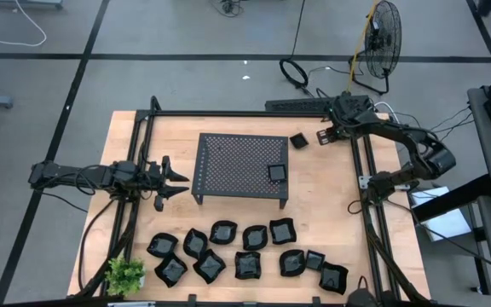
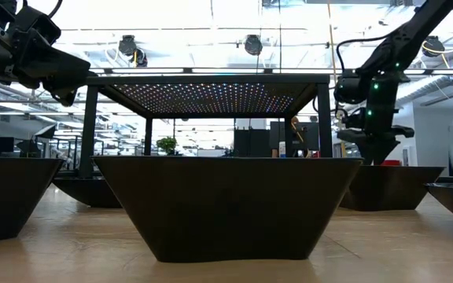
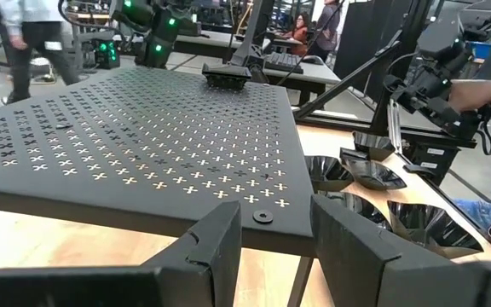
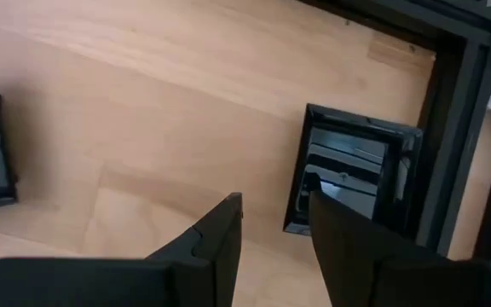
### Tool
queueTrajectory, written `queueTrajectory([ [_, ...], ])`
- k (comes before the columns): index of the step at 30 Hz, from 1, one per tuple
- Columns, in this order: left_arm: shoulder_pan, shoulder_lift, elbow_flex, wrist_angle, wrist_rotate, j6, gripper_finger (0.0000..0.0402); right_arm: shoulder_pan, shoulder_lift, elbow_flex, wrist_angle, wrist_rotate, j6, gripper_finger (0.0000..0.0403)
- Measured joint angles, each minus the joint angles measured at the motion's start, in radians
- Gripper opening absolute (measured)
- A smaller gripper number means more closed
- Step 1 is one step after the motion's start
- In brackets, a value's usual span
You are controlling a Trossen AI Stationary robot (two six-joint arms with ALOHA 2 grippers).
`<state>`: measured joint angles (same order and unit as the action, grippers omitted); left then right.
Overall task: Pick & Place Mini shaped plates
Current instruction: Stack the square plate onto the stacked square plate on the shelf
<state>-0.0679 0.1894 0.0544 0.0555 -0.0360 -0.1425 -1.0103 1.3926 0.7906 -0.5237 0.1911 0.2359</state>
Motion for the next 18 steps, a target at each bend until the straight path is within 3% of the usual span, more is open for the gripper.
queueTrajectory([
  [5,0.0,0.0,0.0,0.0,0.0,0.0,0.0145,0.017,0.04,0.0,0.007,0.052,0.008,0.0128],
  [18,0.0,0.0,0.0,0.0,0.0,0.0,0.0145,0.017,0.095,0.0,0.025,0.066,0.039,0.0128],
])
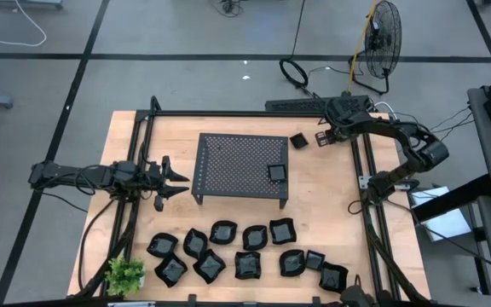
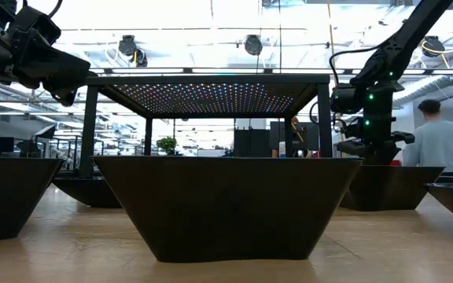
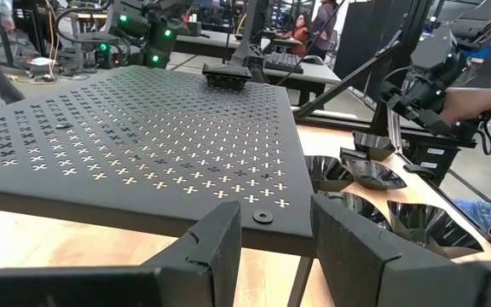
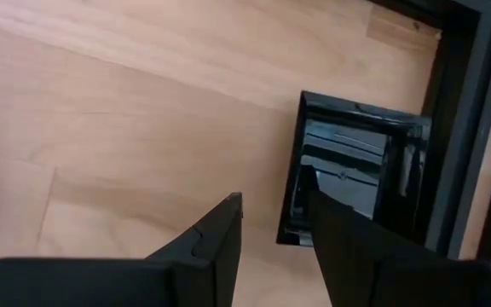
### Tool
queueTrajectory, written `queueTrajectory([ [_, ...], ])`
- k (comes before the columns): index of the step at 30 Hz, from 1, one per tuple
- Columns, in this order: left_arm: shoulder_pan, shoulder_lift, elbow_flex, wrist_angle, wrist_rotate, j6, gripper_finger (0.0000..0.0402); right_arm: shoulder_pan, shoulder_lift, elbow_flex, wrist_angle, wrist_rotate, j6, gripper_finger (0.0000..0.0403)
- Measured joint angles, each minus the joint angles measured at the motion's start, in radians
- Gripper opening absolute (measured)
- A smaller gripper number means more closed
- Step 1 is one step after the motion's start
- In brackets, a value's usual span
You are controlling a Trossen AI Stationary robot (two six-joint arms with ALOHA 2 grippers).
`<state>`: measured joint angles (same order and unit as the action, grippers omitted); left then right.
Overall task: Pick & Place Mini shaped plates
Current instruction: Stack the square plate onto the stacked square plate on the shelf
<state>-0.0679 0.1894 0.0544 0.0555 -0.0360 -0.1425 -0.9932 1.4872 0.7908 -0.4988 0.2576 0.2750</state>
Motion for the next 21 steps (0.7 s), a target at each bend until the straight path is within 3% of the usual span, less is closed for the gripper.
queueTrajectory([
  [15,0.0,0.0,0.0,0.0,0.0,0.0,0.0145,0.014,0.012,0.0,-0.094,-0.059,-0.136,0.0128],
  [21,0.0,0.0,0.0,0.0,0.0,0.0,0.0145,0.014,0.012,0.001,-0.08,-0.054,-0.109,0.0128],
])
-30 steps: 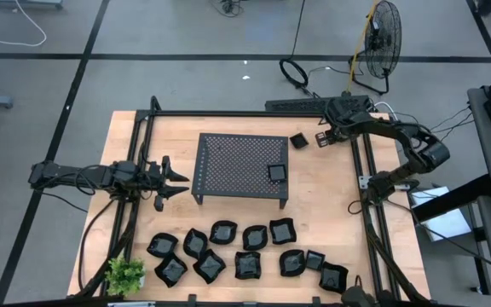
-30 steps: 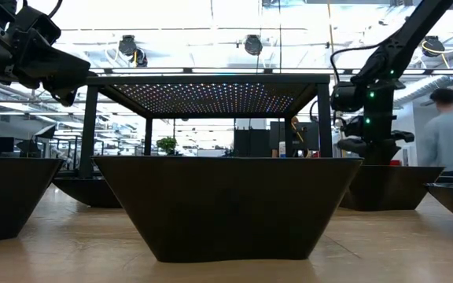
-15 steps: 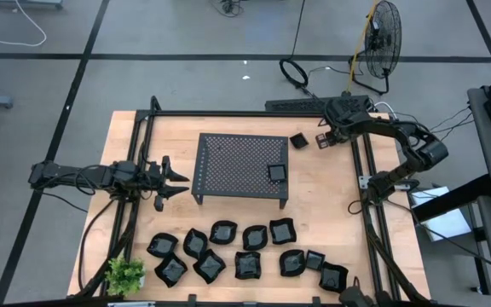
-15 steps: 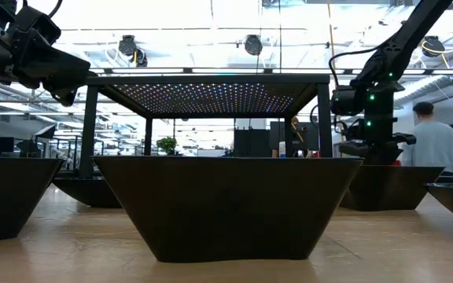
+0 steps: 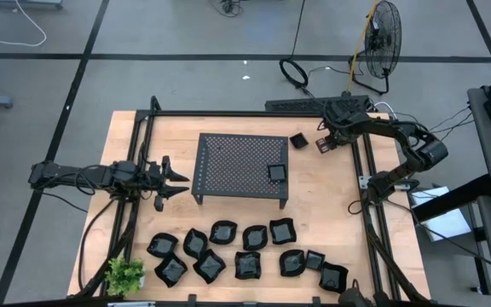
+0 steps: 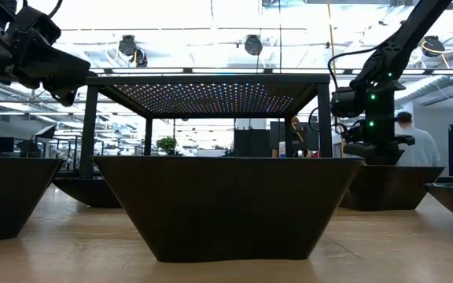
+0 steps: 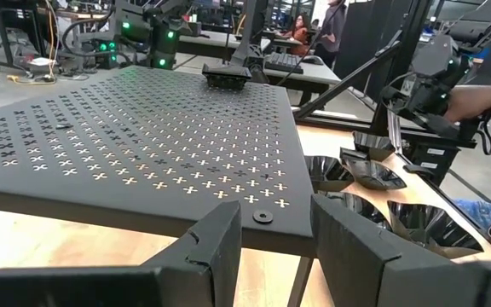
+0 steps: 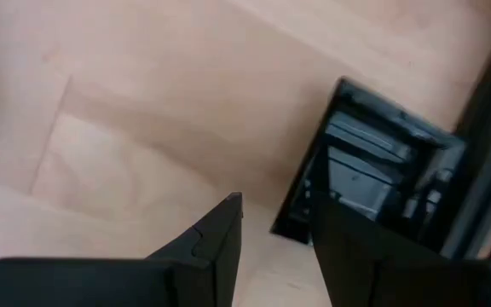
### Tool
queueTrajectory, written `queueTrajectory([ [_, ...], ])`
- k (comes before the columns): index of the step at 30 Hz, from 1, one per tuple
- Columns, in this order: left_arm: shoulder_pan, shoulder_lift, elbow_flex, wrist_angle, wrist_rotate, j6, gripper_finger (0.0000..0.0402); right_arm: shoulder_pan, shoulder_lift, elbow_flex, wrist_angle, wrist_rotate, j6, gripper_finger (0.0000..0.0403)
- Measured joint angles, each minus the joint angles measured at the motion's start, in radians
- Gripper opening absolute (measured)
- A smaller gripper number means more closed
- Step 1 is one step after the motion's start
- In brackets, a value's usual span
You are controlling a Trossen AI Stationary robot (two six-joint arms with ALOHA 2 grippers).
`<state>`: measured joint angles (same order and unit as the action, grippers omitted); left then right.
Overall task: Pick & Place Mini shaped plates
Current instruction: Stack the square plate onto the stacked square plate on the shelf
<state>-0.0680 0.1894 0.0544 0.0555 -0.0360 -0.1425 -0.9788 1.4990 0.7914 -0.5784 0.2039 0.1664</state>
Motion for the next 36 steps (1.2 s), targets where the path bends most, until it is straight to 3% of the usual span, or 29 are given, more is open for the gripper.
queueTrajectory([
  [6,0.0,0.0,0.0,0.0,0.0,0.0,0.0145,-0.001,0.0,0.0,0.018,0.006,0.031,0.0107],
  [15,0.0,0.0,0.0,0.0,0.0,0.0,0.0145,-0.001,0.0,0.0,0.006,0.006,0.006,0.0007],
  [26,0.0,0.0,0.0,0.0,0.0,0.0,0.0145,0.006,-0.04,0.0,-0.011,-0.024,-0.073,0.0003],
  [32,0.0,0.0,0.0,0.0,0.0,0.0,0.0145,0.044,-0.188,0.0,-0.013,-0.028,-0.107,0.0],
  [36,0.0,0.0,0.0,0.0,0.0,0.0,0.0145,0.09,-0.326,0.0,-0.012,-0.088,-0.157,0.0],
])
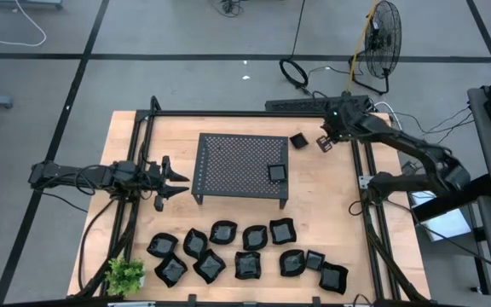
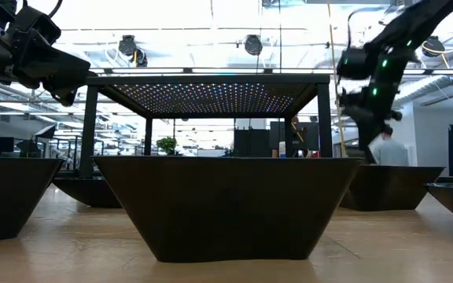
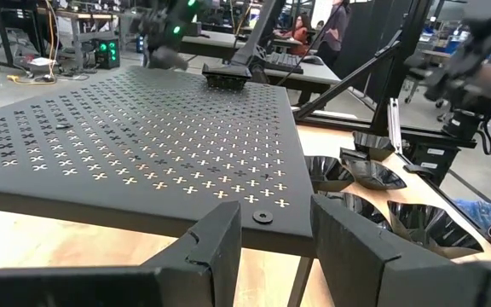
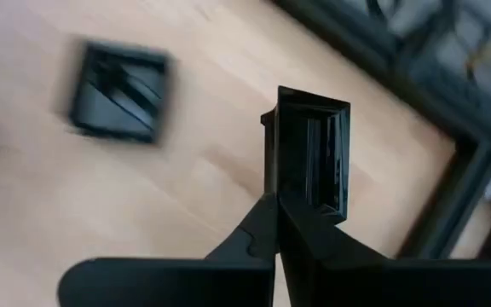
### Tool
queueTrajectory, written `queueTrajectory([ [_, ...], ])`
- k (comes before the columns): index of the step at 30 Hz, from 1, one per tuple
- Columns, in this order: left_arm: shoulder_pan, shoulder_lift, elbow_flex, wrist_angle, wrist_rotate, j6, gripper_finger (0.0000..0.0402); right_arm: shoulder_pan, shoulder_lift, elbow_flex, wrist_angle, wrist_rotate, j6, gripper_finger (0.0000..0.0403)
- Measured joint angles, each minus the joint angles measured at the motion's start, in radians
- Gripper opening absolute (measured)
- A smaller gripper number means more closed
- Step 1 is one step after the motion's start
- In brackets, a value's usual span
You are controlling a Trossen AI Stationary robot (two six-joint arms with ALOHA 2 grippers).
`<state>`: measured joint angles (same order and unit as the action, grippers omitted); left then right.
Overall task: Pick & Place Mini shaped plates
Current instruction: Stack the square plate onto the stacked square plate on the shelf
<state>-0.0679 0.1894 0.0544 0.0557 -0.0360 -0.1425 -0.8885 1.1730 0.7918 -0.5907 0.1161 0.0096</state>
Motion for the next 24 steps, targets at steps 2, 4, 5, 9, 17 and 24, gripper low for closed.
queueTrajectory([
  [2,0.0,0.0,0.0,0.0,0.0,0.0,0.0145,0.038,-0.071,0.0,0.013,-0.018,-0.009,0.0],
  [4,0.0,0.0,0.0,0.0,0.0,0.0,0.0145,0.086,-0.134,0.013,0.012,-0.016,-0.024,0.0],
  [5,0.0,0.0,0.0,0.0,0.0,0.0,0.0145,0.117,-0.161,0.026,0.012,-0.015,-0.037,0.0],
  [9,0.0,0.0,0.0,0.0,0.0,0.0,0.0145,0.28,-0.233,0.112,0.015,-0.015,-0.094,0.0],
  [17,0.0,0.0,0.0,0.0,0.0,0.0,0.0145,0.734,-0.16,0.34,0.006,0.17,-0.107,0.0],
  [24,0.0,0.0,0.0,0.0,0.0,0.0,0.0145,1.038,0.077,0.507,-0.198,0.357,-0.16,0.0],
])
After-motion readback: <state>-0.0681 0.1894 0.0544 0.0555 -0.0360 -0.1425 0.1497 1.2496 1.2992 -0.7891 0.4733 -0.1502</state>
